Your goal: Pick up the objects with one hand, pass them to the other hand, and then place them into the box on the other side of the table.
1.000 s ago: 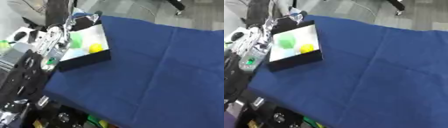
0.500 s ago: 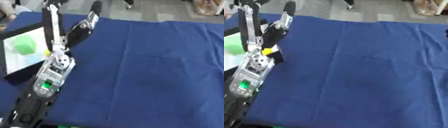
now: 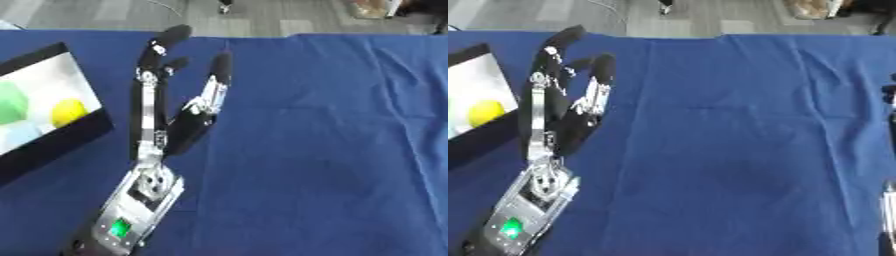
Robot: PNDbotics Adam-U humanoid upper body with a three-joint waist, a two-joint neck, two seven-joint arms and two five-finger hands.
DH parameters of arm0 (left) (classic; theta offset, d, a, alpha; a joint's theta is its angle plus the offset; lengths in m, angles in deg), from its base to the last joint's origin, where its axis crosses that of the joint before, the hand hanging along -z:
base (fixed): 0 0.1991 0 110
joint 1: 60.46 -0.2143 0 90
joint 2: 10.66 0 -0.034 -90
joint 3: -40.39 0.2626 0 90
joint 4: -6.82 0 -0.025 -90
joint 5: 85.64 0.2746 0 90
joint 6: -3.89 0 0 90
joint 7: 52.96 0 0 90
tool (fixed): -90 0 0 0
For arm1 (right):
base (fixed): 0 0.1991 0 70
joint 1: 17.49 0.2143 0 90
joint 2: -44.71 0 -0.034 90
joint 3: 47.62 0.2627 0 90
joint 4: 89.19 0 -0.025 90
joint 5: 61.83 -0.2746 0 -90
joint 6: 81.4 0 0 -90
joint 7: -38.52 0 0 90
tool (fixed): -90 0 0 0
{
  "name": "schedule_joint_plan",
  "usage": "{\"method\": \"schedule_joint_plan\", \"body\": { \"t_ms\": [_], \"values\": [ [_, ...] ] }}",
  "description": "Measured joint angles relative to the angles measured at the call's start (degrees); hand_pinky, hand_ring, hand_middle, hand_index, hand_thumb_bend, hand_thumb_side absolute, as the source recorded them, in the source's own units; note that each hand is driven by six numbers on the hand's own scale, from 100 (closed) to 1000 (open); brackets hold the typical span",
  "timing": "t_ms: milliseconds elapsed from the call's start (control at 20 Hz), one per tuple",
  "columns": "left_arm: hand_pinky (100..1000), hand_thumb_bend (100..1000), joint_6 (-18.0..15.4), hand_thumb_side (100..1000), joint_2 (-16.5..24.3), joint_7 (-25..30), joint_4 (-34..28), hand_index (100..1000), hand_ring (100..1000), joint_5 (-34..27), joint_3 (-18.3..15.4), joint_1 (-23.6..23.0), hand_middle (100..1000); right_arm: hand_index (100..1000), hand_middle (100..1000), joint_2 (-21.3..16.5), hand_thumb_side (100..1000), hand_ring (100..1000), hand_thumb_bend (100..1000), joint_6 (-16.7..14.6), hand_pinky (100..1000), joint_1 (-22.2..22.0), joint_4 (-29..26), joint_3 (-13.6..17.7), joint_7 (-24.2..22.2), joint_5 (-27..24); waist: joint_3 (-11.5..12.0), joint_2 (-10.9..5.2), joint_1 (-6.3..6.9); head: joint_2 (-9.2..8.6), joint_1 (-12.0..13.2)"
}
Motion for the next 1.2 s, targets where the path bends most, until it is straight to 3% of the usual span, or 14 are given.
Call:
{"method": "schedule_joint_plan", "body": {
  "t_ms": [450,1200],
  "values": [
    [749,442,2.8,597,0.2,-1.4,0.0,807,955,-1.7,0.9,-2.4,783,814,643,0.0,822,624,100,-0.2,616,-1.2,2.9,-0.1,1.0,-1.3,0.1,0.00,0.65,0.00,1.2],
    [739,423,4.8,606,0.3,-0.8,0.2,785,929,-1.7,1.6,-3.0,745,809,591,0.0,830,582,100,0.1,604,-2.2,4.2,0.0,0.5,-2.4,0.5,0.23,1.08,0.00,0.4]
  ]
}}
